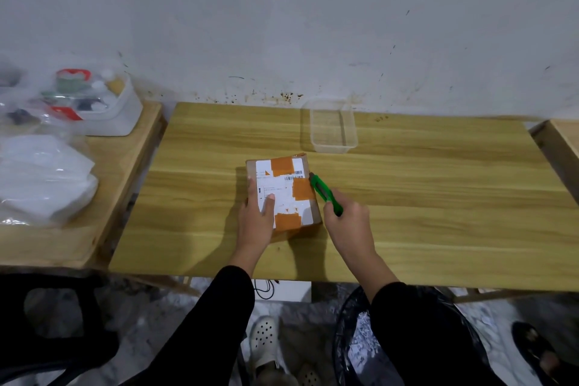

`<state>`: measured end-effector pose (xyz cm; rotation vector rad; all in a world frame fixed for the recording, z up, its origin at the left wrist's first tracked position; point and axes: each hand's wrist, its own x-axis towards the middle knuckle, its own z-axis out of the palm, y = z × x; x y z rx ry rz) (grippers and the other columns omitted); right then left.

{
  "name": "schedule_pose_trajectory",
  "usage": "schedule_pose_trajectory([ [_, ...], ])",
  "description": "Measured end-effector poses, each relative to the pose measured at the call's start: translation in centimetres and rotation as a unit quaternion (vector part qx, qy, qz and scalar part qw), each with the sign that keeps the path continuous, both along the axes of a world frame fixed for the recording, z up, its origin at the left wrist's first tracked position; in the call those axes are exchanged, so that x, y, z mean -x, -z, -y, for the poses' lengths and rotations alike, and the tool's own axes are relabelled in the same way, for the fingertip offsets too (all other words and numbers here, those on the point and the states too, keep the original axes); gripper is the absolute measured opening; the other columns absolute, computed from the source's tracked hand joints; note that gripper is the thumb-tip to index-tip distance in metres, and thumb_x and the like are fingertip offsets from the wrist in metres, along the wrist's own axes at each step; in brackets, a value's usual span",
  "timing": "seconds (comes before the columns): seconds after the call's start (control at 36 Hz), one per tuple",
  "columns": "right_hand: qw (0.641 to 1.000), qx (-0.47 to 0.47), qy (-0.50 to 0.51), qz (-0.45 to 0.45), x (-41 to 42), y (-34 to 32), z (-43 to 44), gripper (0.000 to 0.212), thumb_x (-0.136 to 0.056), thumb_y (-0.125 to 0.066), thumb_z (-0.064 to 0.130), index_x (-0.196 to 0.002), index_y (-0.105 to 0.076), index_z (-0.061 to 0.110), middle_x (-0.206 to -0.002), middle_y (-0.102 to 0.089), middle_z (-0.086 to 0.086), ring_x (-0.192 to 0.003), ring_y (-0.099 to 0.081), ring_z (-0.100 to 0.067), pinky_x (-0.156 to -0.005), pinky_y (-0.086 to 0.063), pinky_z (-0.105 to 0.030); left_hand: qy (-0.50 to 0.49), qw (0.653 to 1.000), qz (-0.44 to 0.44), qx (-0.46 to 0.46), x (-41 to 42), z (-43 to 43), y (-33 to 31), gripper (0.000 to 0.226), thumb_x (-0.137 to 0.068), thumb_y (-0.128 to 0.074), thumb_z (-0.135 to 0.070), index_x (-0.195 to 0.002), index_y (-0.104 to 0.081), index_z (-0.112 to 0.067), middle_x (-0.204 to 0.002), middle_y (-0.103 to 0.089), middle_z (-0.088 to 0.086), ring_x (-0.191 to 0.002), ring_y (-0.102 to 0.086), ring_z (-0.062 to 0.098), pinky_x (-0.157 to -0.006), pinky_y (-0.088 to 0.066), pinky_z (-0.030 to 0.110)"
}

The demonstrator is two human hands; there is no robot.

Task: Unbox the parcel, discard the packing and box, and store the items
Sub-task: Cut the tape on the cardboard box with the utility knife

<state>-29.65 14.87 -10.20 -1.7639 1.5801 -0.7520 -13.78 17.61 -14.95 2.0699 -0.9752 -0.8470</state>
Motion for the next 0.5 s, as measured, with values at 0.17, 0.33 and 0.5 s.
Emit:
schedule_pose_trajectory([
  [0.17,0.998,-0.003,-0.029,-0.054,0.4,-0.4,0.2,0.028,-0.089,-0.045,0.009,-0.110,-0.063,0.008,-0.051,-0.041,0.002,-0.038,-0.035,-0.009,-0.033,-0.026,-0.016,-0.023,1.000,0.017,-0.005,0.5,0.1,-0.1,0.058,-0.097,-0.033,-0.043,-0.148,-0.006,-0.035,-0.135,-0.047,0.012,-0.116,-0.051,0.030,-0.087,-0.045,0.036],
  [0.33,0.998,0.000,-0.027,-0.054,1.0,0.1,-1.1,0.030,-0.089,-0.045,0.011,-0.114,-0.061,0.010,-0.054,-0.045,-0.005,-0.039,-0.036,-0.014,-0.039,-0.027,-0.023,-0.040,0.999,0.013,-0.008,0.7,0.2,-0.1,0.058,-0.097,-0.034,-0.044,-0.148,-0.006,-0.037,-0.138,-0.045,0.011,-0.121,-0.047,0.031,-0.095,-0.043,0.041],
  [0.5,0.998,0.021,-0.029,-0.050,1.7,0.0,-2.5,0.038,-0.089,-0.048,0.012,-0.127,-0.053,0.010,-0.059,-0.057,-0.014,-0.041,-0.040,-0.017,-0.039,-0.028,-0.022,-0.051,0.998,0.027,-0.009,0.9,0.3,-0.3,0.057,-0.098,-0.034,-0.042,-0.148,-0.007,-0.035,-0.135,-0.048,0.010,-0.118,-0.050,0.030,-0.090,-0.044,0.038],
])
